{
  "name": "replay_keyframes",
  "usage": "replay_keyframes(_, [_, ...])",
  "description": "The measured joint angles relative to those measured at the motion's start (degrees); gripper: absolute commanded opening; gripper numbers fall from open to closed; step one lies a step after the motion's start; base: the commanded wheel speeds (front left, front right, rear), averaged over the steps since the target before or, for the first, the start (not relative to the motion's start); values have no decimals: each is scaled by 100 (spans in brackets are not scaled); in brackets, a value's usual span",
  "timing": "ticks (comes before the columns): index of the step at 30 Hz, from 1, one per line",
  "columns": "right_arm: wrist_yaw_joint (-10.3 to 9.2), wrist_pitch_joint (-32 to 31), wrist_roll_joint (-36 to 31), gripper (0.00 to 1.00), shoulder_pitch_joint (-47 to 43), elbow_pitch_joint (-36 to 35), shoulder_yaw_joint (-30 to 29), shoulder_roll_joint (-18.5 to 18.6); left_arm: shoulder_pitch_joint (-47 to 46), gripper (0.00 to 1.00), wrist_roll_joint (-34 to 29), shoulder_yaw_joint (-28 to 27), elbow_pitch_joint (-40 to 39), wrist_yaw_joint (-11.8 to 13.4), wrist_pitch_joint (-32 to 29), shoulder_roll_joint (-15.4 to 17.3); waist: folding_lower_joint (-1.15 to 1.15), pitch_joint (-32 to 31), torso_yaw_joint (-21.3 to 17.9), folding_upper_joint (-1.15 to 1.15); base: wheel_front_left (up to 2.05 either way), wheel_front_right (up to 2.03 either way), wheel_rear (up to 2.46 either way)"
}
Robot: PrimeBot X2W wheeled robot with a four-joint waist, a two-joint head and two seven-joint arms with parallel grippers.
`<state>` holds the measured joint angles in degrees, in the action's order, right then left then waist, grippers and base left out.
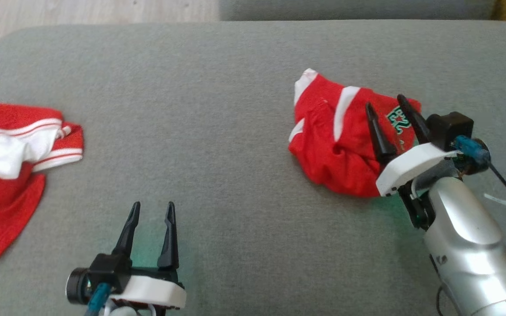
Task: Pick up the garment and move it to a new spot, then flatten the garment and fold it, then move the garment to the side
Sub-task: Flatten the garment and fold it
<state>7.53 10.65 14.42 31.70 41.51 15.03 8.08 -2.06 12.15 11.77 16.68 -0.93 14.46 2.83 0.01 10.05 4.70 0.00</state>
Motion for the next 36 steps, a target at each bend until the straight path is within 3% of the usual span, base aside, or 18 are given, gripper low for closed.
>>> replay_keyframes(4, [0,-56,-105,100,66,521,-42,-9,-1,100,57,63,14,49,0,0,0,79,166,0,0,0,0])
replay_keyframes(5, [0,-56,-105,88,66,521,-42,-9,-1,100,57,63,14,49,0,0,0,79,166,0,0,0,0])
replay_keyframes(7, [0,-34,-141,0,70,691,-68,-12,-1,100,57,79,14,52,0,0,0,99,216,0,0,0,0])
replay_keyframes(11, [0,142,-146,0,131,882,-108,-19,-3,100,58,89,14,52,0,0,-1,100,276,0,0,0,0])
replay_keyframes(14, [0,315,-129,0,262,606,-164,-22,-7,100,58,103,11,51,0,0,-1,70,311,0,0,0,0])
replay_keyframes(18, [0,357,2,0,407,-671,-63,-36,-7,100,99,121,10,47,0,0,-1,-37,331,0,0,0,0])
replay_keyframes(23, [0,375,377,0,583,-2242,742,-93,-1,100,143,156,51,34,0,0,-1,-202,397,0,0,0,0])
replay_keyframes(29, [0,404,1137,0,973,-3165,1552,-258,34,100,209,299,143,-8,0,0,-1,-363,665,0,0,0,0])
replay_keyframes(32, [0,405,1524,0,1095,-3445,1519,-341,112,100,209,294,152,-8,0,1,-2,-423,834,0,0,0,0])
replay_keyframes(36, [0,407,1613,0,1089,-3331,1033,-357,291,100,210,272,168,-7,0,3,-3,-431,982,0,0,0,0])
